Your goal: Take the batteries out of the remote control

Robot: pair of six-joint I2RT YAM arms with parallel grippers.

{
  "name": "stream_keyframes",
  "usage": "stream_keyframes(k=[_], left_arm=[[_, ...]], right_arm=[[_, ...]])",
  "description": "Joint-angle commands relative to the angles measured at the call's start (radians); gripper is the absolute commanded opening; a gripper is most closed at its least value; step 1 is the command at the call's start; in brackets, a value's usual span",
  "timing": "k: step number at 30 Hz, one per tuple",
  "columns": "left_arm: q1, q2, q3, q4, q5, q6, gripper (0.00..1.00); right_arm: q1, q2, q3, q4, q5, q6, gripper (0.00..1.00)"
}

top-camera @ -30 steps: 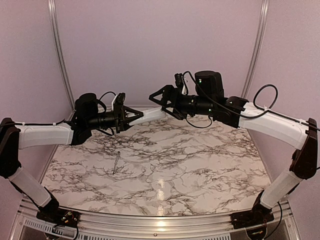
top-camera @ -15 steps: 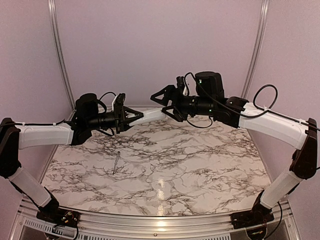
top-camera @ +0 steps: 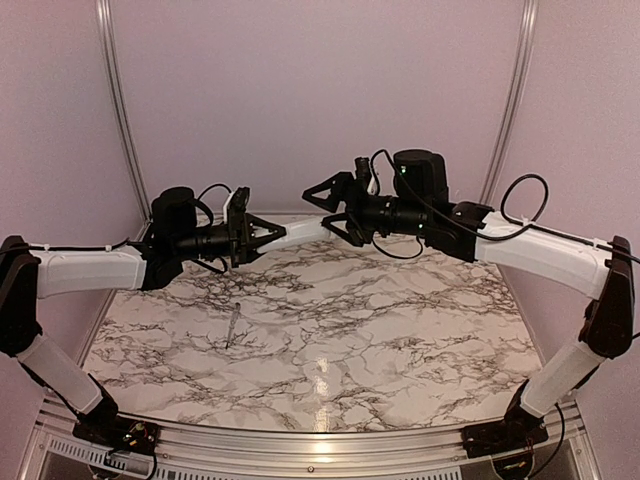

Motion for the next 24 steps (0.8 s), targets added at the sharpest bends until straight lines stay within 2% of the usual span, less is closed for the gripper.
stream_keyframes(k=[1, 11, 24], left_arm=[[-0.011, -0.045, 0.036, 0.059, 0.015, 0.052, 0.00], [-0.011, -0.056, 0.053, -0.011, 0.025, 0.139, 0.00], [-0.011, -0.049, 0.096, -0.173, 0.017, 0.325, 0.00]], right_arm=[[0.016, 0.044, -0.024, 0.100, -0.149, 0.050, 0.87], [0.017, 0.076, -0.052, 0.300, -0.327, 0.147, 0.87], [0.016, 0.098, -0.067, 0.458, -0.440, 0.217, 0.87]])
